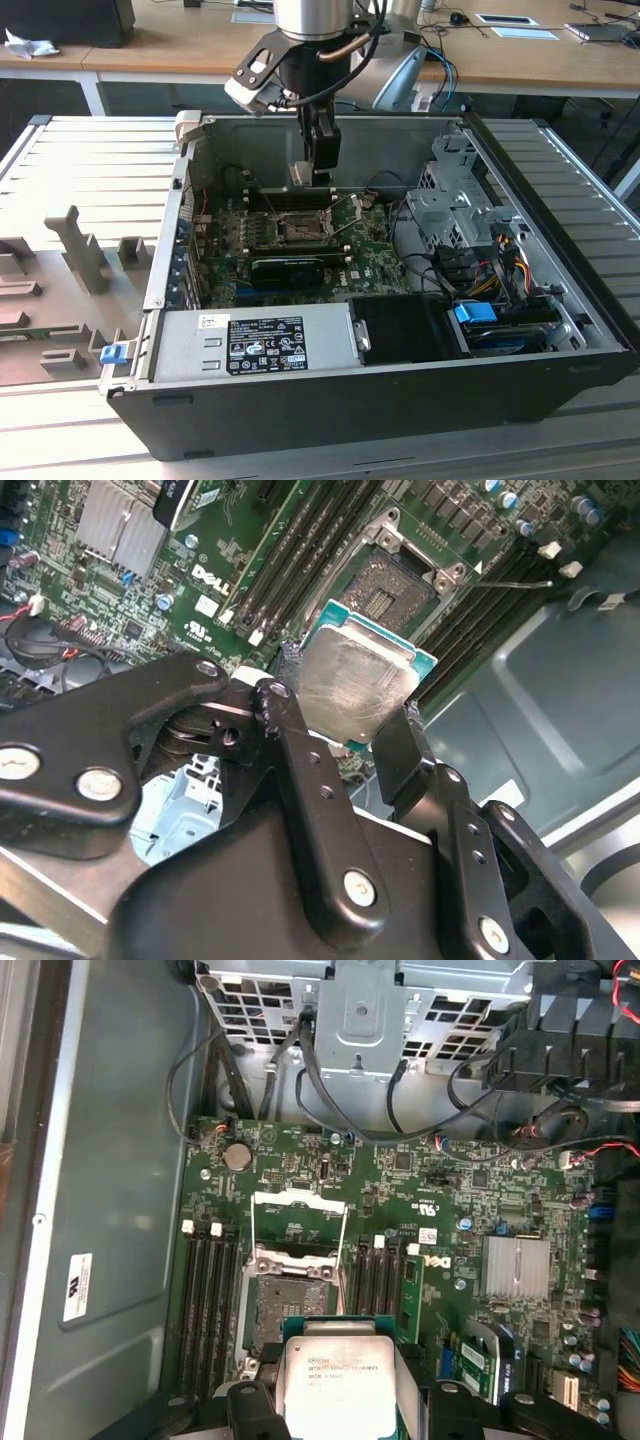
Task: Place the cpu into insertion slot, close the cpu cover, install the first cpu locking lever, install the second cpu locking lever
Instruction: 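Place the cpu into insertion slot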
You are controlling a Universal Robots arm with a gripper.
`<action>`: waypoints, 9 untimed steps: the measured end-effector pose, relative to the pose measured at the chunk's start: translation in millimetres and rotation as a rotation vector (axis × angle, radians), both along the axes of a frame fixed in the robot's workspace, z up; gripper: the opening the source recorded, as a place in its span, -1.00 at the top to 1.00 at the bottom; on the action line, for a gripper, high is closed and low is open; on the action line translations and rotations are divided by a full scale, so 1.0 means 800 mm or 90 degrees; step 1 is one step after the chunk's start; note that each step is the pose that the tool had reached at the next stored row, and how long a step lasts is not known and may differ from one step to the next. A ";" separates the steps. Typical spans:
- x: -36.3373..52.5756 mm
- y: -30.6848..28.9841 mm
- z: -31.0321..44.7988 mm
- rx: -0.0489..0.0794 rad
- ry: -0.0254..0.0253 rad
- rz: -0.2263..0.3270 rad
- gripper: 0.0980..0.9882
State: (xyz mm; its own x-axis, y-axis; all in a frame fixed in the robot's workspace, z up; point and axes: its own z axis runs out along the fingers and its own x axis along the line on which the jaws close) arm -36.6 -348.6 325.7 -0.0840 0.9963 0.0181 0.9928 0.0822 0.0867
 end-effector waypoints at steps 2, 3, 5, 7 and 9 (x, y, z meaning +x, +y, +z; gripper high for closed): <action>0.000 0.0000 -0.0068 0.000 -0.0015 0.000 0.03; 0.000 0.0000 -0.0083 0.000 -0.0035 0.000 0.03; 0.000 0.0000 -0.0133 -0.003 -0.0043 0.000 0.03; 0.000 0.0000 -0.0188 -0.003 -0.0044 -0.002 0.03; 0.000 0.0000 -0.0223 -0.003 -0.0044 -0.020 0.03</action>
State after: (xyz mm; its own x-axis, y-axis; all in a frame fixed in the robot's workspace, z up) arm -36.8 -348.6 307.9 -0.0535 0.9985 0.0130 0.9943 0.0521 0.0932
